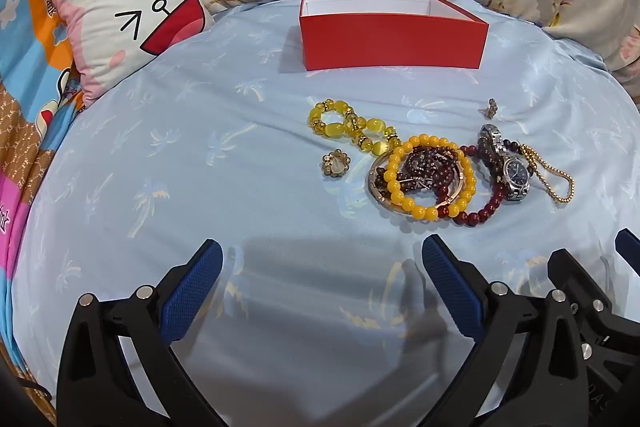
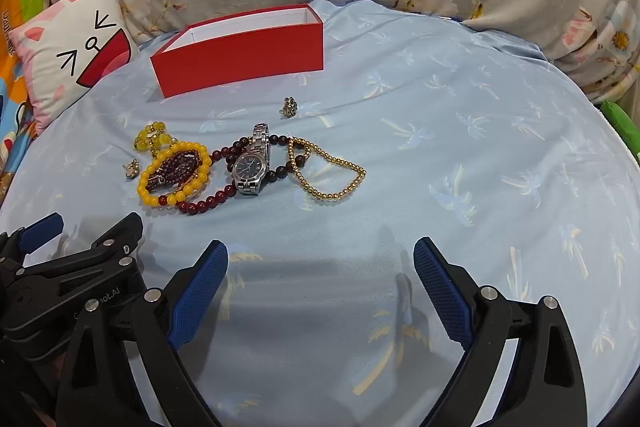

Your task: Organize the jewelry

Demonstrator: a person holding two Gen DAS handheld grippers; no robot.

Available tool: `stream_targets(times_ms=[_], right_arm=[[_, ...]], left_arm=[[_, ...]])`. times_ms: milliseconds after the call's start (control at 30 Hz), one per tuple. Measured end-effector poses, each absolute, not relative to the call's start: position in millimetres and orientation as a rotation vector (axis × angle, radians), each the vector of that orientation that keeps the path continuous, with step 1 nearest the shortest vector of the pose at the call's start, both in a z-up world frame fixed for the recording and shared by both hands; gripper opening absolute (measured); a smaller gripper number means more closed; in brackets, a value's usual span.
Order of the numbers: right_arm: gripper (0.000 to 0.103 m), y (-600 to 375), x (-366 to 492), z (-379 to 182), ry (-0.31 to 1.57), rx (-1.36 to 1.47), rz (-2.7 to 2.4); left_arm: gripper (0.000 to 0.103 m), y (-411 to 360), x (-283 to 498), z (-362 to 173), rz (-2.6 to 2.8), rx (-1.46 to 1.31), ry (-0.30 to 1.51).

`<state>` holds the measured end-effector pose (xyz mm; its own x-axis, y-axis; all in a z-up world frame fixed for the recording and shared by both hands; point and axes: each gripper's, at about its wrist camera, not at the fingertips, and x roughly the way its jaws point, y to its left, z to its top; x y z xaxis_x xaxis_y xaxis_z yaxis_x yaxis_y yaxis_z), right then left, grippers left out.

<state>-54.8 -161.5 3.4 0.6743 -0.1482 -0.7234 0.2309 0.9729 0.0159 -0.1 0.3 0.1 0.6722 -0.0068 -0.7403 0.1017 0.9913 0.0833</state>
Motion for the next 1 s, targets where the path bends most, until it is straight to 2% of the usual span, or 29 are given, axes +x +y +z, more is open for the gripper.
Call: stream_targets(times_ms=[1000], right_arm=[[0.09,-160.9,-52.6,2.0,0.817,0.109,-0.217]], left_arm=[[0.093,-1.2,2.5,-1.0,-0.068,0.126,0.848]])
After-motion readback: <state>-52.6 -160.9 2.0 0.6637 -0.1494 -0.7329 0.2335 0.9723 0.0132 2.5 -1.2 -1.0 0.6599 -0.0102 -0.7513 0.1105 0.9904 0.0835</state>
